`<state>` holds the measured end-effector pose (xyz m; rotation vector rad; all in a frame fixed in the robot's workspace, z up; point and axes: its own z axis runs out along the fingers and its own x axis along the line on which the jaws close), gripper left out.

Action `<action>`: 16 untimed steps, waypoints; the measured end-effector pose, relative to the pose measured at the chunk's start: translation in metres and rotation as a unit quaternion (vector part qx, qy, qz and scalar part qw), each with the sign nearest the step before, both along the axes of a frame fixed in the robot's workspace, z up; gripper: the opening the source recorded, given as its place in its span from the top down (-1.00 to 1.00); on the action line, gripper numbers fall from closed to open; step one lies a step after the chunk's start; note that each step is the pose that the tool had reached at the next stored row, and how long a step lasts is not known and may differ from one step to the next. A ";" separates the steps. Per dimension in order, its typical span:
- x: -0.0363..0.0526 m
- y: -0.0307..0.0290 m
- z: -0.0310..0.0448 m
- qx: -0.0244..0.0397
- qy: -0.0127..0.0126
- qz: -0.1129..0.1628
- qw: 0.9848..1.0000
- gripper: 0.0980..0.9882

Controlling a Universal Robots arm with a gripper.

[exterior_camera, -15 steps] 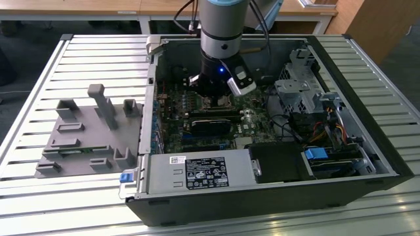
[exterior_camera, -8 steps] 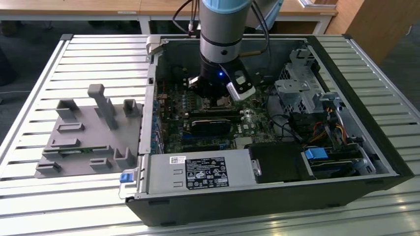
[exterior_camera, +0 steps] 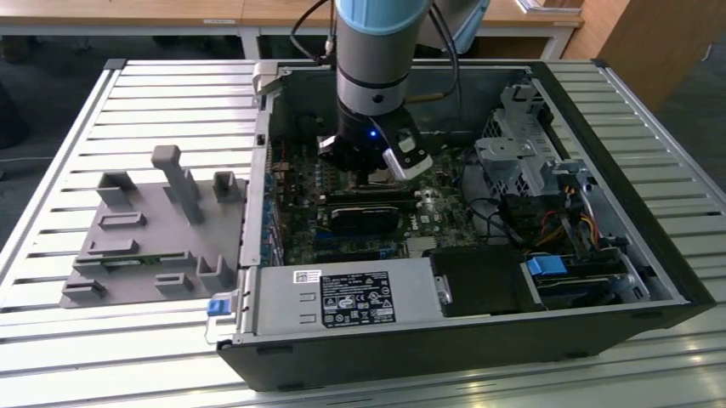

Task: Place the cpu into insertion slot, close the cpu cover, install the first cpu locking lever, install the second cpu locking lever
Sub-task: 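Install the second cpu locking lever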

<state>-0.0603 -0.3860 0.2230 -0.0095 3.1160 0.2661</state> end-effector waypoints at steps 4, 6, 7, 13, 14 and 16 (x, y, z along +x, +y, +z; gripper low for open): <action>-0.0018 -0.0002 -0.0064 0.000 0.000 0.000 1.000 0.98; -0.0026 -0.0018 -0.0077 0.004 0.000 0.000 1.000 0.98; -0.0032 -0.0030 -0.0082 0.007 0.000 0.000 1.000 0.98; -0.0069 -0.0103 -0.0092 0.026 0.000 0.000 1.000 0.98; -0.0075 -0.0110 -0.0095 0.028 0.000 0.000 1.000 0.98; -0.0083 -0.0116 -0.0112 0.031 0.000 0.000 1.000 0.98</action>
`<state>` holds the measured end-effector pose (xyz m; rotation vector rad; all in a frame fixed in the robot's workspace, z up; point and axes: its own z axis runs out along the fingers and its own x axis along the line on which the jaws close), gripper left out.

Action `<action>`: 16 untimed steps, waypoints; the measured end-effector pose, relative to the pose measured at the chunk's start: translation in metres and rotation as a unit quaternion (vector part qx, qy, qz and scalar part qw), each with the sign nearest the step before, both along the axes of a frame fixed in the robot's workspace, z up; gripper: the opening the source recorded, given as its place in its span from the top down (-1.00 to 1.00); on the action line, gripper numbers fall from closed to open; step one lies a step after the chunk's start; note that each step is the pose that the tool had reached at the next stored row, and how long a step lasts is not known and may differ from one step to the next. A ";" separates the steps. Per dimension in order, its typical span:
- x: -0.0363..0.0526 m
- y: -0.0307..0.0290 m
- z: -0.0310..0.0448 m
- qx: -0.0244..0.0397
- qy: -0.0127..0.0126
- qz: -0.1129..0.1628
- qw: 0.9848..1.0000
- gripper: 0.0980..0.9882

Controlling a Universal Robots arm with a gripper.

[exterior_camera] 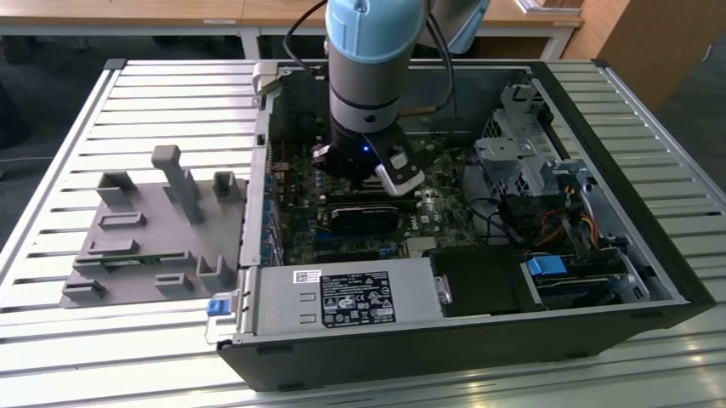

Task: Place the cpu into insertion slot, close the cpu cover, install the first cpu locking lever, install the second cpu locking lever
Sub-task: 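Install the second cpu locking lever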

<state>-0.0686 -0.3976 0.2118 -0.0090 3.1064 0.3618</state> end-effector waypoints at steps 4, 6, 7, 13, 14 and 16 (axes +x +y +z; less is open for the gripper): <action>-0.0012 -0.0003 -0.0037 0.005 0.000 0.000 1.000 0.98; -0.0019 -0.0008 -0.0050 0.006 0.000 0.000 1.000 0.98; -0.0026 -0.0011 -0.0056 0.007 0.000 0.000 1.000 0.98; -0.0054 -0.0014 -0.0093 0.014 0.000 0.000 1.000 0.98; -0.0054 -0.0014 -0.0105 0.016 0.000 0.000 1.000 0.98; -0.0058 -0.0015 -0.0121 0.020 0.000 0.000 1.000 0.98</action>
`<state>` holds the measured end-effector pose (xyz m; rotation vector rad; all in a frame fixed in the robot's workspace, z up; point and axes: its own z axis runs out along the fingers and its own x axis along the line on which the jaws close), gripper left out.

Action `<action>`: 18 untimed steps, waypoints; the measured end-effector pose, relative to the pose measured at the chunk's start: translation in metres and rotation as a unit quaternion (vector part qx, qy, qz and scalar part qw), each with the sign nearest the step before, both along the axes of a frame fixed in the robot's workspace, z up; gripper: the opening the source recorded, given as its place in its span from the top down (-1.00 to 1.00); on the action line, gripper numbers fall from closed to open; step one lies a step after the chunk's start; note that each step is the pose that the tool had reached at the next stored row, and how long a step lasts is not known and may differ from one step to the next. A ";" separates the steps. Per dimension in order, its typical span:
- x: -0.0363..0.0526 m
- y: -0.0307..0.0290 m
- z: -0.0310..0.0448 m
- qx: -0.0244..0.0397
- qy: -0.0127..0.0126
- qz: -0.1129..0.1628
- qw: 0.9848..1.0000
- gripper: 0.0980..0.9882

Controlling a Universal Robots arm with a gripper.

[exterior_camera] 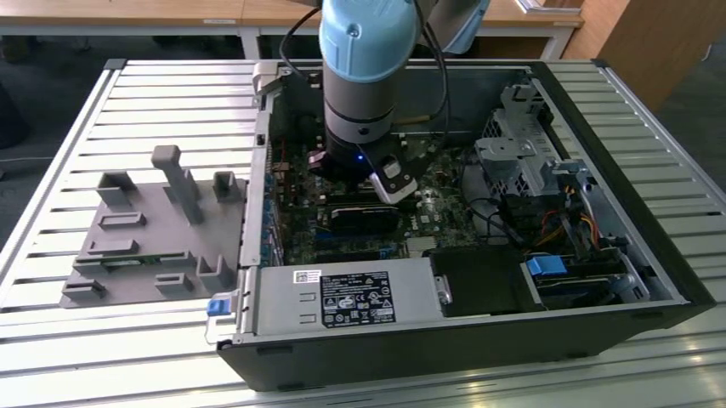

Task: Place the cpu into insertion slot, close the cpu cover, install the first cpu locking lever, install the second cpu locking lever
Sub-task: 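Install the second cpu locking lever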

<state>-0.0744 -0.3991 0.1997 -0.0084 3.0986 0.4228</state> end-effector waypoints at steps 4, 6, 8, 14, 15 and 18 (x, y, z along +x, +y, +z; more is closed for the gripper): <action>-0.0007 0.0001 -0.0037 0.007 0.000 0.000 1.000 0.98; -0.0020 0.0001 -0.0046 0.009 0.000 0.000 1.000 0.98; -0.0031 0.0001 -0.0056 0.011 0.000 0.000 1.000 0.98; -0.0052 0.0005 -0.0080 0.019 0.000 0.000 1.000 0.98; -0.0056 0.0006 -0.0085 0.021 0.000 0.000 1.000 0.98; -0.0067 0.0009 -0.0101 0.026 0.000 0.000 1.000 0.98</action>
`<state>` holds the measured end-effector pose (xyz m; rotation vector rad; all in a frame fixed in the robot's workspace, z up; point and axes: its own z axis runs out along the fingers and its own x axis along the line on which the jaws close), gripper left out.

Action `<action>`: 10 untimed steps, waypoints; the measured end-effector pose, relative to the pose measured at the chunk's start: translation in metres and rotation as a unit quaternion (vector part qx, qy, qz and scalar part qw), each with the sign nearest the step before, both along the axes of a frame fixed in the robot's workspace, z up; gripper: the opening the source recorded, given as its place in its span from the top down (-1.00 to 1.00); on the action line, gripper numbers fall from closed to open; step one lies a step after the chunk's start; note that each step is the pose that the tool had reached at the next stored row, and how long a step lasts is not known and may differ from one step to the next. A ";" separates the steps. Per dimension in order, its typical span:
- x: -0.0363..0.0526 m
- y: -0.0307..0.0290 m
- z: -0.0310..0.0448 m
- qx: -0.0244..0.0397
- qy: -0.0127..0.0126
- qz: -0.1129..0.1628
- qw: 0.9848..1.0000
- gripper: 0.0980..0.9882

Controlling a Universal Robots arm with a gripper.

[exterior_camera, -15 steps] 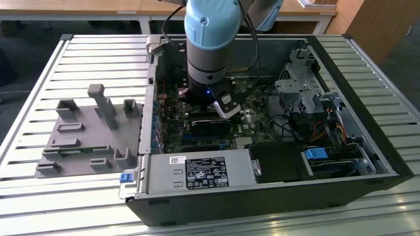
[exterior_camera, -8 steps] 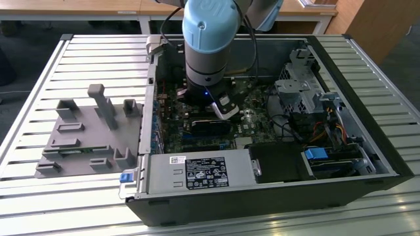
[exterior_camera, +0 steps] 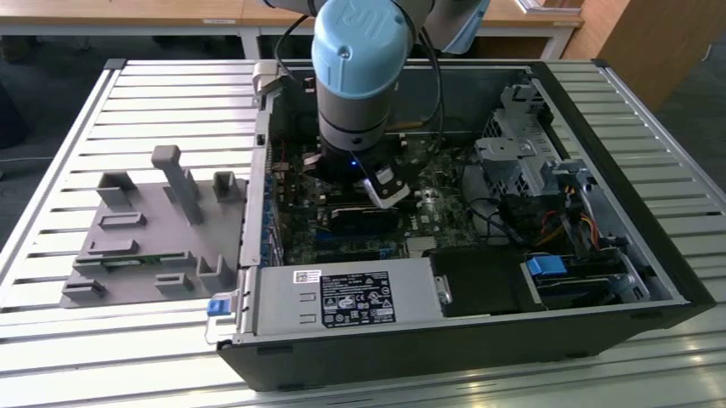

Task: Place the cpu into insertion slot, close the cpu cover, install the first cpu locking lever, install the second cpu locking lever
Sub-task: 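Install the second cpu locking lever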

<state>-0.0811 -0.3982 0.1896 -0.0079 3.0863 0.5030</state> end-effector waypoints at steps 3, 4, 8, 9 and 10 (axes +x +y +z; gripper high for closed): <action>-0.0003 -0.0001 -0.0010 0.000 0.000 0.000 1.000 0.98; -0.0004 -0.0001 -0.0010 0.000 0.000 0.000 1.000 0.98; -0.0005 -0.0001 0.0042 0.000 0.000 0.000 1.000 0.98; -0.0005 -0.0001 0.0069 0.000 0.000 0.000 1.000 0.98; -0.0005 -0.0001 0.0098 0.000 0.000 0.000 1.000 0.98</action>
